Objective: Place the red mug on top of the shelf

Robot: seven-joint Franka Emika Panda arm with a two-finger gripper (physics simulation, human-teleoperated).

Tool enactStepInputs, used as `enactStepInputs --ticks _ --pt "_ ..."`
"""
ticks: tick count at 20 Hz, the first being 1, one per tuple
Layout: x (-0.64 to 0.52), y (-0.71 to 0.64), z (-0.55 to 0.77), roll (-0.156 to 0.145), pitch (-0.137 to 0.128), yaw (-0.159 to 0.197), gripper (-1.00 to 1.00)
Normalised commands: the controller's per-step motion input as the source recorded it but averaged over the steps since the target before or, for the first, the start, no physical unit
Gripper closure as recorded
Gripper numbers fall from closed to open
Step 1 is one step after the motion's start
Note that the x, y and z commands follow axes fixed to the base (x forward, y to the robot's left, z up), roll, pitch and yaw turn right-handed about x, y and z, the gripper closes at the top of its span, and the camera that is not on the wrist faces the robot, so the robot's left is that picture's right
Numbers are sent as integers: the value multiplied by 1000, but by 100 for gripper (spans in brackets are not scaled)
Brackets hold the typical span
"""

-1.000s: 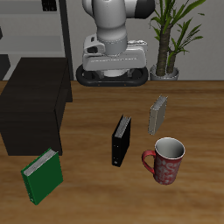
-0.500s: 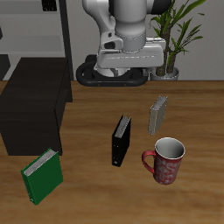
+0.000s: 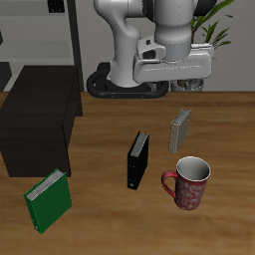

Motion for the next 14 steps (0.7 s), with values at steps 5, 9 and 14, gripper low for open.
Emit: enactStepInputs --ticks 5,9,14 --pt "370 298 65 -37 -9 14 -100" --pt "278 121 21 -10 -13 7 -100" --pt "424 88 -85 -25 7 6 -100"
